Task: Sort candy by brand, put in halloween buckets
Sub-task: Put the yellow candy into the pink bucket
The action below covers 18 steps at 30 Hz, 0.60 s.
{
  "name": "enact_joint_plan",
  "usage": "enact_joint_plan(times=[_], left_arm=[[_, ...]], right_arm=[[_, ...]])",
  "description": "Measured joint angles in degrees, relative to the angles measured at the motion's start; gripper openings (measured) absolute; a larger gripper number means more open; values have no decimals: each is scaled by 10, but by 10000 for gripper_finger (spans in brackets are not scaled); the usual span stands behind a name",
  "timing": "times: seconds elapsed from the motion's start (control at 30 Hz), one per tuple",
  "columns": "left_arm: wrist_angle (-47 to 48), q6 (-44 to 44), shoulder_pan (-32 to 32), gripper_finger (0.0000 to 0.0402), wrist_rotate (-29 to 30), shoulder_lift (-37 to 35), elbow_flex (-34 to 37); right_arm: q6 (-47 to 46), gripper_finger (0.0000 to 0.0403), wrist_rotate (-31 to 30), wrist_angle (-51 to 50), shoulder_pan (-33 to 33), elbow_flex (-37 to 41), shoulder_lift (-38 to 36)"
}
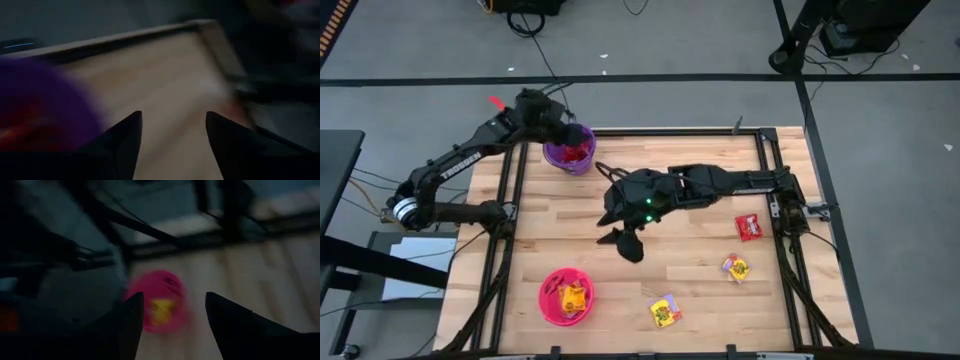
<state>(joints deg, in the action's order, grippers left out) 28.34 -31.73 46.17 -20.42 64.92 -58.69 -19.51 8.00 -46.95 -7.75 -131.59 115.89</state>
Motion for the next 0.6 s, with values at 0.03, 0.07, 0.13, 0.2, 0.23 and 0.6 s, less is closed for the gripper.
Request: enact_joint_plan(times=[0.03,0.07,0.13,0.2,0.23,0.6], left_arm=[[-22,0,-4,227,-42,-12,0],[-41,-1,-12,227,-68,-24,-4],[-73,-14,-32,221,-58,-53,-18],[-93,-15,-48,211,-31,-85,-35],[-98,-15,-53,206,-24,-101,-45],[-81,-51,-127,182,7,-272,-106]], right_arm=[[-1,221,-14,-27,7,0,-2],[-3,219,-31,-61,15,0,-4],[-3,214,-76,-142,34,0,-12],[-4,208,-130,-242,56,-1,-18],[-5,206,-152,-288,67,-1,-19],[-4,200,-107,-428,132,69,-28]])
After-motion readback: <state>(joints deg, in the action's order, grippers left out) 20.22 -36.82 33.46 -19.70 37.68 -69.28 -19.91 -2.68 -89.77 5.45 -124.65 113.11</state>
